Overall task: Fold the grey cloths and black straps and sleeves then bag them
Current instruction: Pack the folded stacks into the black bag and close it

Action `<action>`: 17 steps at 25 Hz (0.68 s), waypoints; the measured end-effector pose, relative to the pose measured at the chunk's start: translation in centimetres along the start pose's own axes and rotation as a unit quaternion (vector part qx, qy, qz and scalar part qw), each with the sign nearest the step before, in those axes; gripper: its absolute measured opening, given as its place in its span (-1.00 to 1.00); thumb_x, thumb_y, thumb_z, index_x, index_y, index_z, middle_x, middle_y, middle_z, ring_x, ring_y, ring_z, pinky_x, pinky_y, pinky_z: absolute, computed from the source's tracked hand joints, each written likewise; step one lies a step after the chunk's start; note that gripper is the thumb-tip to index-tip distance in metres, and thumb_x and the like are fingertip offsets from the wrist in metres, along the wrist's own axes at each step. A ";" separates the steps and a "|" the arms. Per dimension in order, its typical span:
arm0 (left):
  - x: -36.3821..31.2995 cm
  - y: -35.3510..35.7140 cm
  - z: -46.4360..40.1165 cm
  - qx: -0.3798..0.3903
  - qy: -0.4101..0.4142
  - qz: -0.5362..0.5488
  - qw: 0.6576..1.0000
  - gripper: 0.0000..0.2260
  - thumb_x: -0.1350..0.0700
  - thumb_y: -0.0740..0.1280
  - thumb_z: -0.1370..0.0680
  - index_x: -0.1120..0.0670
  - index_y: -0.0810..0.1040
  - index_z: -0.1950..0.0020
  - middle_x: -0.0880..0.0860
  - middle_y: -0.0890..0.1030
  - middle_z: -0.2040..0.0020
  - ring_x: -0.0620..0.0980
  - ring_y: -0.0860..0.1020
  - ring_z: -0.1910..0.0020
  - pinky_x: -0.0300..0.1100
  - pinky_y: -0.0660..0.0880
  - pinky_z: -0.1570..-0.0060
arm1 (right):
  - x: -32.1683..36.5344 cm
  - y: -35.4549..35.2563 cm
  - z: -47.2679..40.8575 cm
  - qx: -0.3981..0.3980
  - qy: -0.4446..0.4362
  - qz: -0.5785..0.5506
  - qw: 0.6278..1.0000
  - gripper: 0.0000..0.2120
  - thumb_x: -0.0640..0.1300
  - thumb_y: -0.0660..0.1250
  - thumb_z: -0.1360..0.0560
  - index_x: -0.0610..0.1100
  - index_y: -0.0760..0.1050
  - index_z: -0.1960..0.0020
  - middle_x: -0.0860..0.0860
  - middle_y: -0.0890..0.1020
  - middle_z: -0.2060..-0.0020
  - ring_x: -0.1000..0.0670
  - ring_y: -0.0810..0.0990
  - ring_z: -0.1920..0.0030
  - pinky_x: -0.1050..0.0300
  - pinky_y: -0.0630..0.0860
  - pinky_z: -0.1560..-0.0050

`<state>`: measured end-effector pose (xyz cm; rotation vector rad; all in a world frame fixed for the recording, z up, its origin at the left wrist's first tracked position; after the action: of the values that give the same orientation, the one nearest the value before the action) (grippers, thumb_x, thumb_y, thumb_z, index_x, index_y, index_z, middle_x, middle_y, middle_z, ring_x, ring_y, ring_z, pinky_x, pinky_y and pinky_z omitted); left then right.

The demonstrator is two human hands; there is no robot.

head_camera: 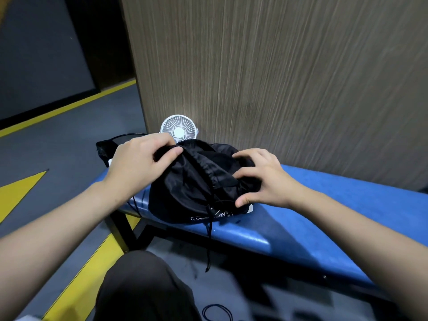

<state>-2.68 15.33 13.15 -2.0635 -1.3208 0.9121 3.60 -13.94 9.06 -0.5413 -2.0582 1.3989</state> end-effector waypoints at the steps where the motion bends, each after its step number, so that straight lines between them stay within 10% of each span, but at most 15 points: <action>1: -0.1 -0.1 0.0 -0.001 0.000 0.001 1.000 -0.74 -0.21 0.23 -0.55 -0.06 0.53 0.12 -0.10 0.59 0.24 0.00 0.51 0.27 -0.08 0.45 0.25 | 0.1 -0.1 0.2 -0.014 -0.015 0.023 1.000 -0.46 0.41 0.39 -0.27 0.07 0.64 -0.06 0.04 0.41 -0.42 -0.05 0.22 -0.45 0.00 0.07 -0.41; 12: 2.8 0.6 -0.4 0.197 0.090 0.051 0.975 -0.57 -0.51 0.11 -0.43 -0.17 0.43 0.17 -0.17 0.56 0.18 -0.16 0.53 0.16 -0.10 0.47 0.22 | -1.6 -3.6 2.2 -0.040 0.047 -0.083 0.995 -0.99 -0.07 0.44 -0.54 0.03 0.62 0.05 0.21 0.60 0.18 0.09 0.43 -0.03 0.15 0.26 -0.19; 17: 3.9 0.9 -1.3 0.318 0.051 0.072 0.944 -0.46 -0.62 0.09 -0.30 -0.16 0.37 0.20 -0.18 0.55 0.30 -0.17 0.46 0.32 -0.23 0.35 0.29 | -1.8 -5.4 2.2 -0.044 0.035 -0.067 0.996 -0.98 0.08 0.38 -0.51 0.20 0.55 0.11 0.28 0.60 0.15 0.02 0.42 -0.05 0.21 0.16 -0.27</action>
<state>0.02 18.44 12.35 -1.6747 -0.6925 1.0998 3.44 -18.52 13.03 -0.4717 -2.0682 1.2000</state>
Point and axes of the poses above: each hand's wrist, its own z-axis away from the middle knuckle, its own y-axis out of the palm, x = y × z, the point moved 2 cm from there along -z, towards the middle knuckle
